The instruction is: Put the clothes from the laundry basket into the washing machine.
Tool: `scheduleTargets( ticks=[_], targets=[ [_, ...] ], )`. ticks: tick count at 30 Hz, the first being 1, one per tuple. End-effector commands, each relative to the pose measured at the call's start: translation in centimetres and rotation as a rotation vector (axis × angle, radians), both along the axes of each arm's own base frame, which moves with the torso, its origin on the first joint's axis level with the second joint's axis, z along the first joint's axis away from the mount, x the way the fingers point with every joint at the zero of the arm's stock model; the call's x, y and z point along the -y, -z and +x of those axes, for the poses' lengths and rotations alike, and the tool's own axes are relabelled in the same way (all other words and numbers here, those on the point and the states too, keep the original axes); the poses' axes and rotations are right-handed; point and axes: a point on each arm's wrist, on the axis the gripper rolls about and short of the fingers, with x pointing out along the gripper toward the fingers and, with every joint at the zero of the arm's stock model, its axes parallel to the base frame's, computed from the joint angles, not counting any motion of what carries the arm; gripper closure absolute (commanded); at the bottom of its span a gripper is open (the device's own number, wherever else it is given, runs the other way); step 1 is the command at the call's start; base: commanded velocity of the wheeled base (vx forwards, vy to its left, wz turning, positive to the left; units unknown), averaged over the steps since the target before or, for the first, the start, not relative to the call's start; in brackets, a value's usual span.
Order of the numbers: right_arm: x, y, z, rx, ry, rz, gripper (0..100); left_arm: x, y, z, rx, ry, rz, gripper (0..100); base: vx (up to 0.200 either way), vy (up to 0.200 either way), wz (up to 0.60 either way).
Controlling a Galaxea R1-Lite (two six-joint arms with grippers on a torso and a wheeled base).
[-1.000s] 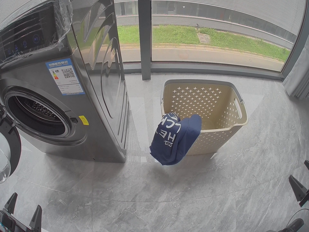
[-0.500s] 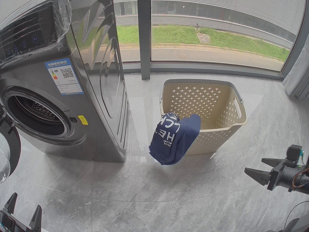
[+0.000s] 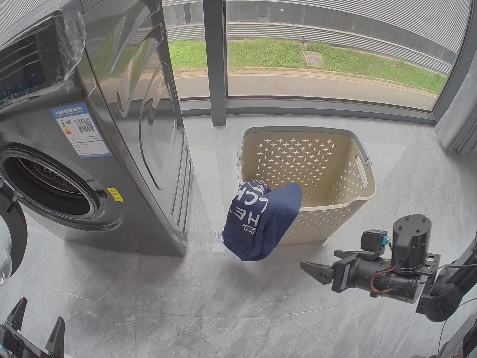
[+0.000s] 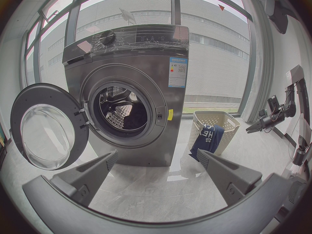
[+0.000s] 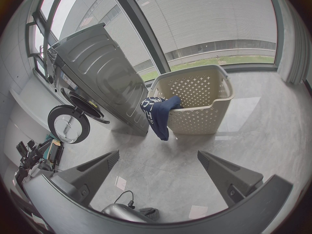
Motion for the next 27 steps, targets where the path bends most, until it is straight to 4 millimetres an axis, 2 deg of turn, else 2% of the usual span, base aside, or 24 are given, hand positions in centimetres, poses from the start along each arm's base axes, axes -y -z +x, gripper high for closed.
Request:
scheduleTargets(
  ticks=[1, 7, 18, 27],
  targets=[
    [-2.4, 2.7, 1.5, -0.065, -0.006, -0.031, 0, 0.0, 0.4, 0.0, -0.002, -0.001, 0.002, 0, 0.200, 0.000, 0.00],
    [-4.0, 3.4, 3.6, -0.061, 0.011, -0.014, 0, 0.0, 0.5, 0.0, -0.005, 0.001, 0.000, 0, 0.000, 0.000, 0.00],
    [-5.1, 4.3, 5.6, -0.042, 0.063, -0.028, 0, 0.0, 0.4, 0.0, -0.002, -0.001, 0.000, 0, 0.000, 0.000, 0.00],
    [-7.0, 6.1, 8.3, -0.027, 0.096, -0.037, 0, 0.0, 0.5, 0.0, -0.004, -0.001, -0.001, 0, 0.000, 0.000, 0.00]
  ],
)
